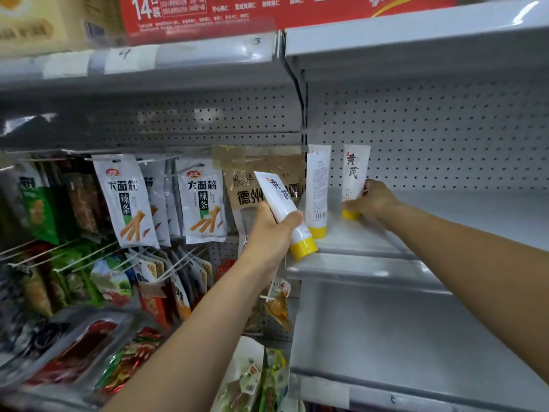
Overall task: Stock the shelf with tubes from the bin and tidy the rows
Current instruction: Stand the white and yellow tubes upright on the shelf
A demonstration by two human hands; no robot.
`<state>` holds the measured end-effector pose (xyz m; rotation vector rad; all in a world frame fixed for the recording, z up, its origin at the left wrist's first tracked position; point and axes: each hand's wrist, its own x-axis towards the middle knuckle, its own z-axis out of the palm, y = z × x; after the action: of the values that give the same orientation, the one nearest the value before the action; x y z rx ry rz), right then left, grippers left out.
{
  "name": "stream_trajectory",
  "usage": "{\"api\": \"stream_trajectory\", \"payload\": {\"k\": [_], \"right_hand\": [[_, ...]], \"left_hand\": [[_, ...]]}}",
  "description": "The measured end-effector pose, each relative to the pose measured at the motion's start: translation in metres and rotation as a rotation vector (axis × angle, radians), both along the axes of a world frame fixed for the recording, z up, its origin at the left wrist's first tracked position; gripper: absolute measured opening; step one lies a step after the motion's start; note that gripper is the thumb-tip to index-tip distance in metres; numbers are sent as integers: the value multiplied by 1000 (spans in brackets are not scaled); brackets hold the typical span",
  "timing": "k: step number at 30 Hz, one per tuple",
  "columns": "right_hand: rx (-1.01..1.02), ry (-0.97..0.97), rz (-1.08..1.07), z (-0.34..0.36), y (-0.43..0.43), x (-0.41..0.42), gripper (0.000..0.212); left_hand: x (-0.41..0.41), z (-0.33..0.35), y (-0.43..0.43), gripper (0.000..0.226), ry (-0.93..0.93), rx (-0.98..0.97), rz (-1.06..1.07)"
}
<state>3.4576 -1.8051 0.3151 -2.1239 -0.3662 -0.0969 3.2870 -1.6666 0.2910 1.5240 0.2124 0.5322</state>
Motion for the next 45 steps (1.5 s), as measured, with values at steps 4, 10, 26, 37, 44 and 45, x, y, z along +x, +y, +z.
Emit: {"api": "stream_trajectory", "payload": {"k": [4, 10, 26, 37, 44, 45], "right_hand": [[-105, 16, -84, -2, -5, -17, 59], [66, -313, -38, 4, -9, -71, 18], [-13, -204, 342, -1, -2, -154, 26], [164, -91, 70, 2, -29, -94, 36], [104, -31, 74, -8, -26, -78, 32], [101, -27, 76, -9, -26, -77, 32]], "left_hand": [[-5, 1, 2, 44, -14, 22, -5], [-18, 0, 4, 41, -35, 30, -34], [-38, 11, -11, 56, -127, 223, -97], [-48, -2, 6, 29, -35, 547, -46], [-46, -10, 10, 27, 12, 509, -70], [-45, -11, 11, 27, 22, 511, -73]]}}
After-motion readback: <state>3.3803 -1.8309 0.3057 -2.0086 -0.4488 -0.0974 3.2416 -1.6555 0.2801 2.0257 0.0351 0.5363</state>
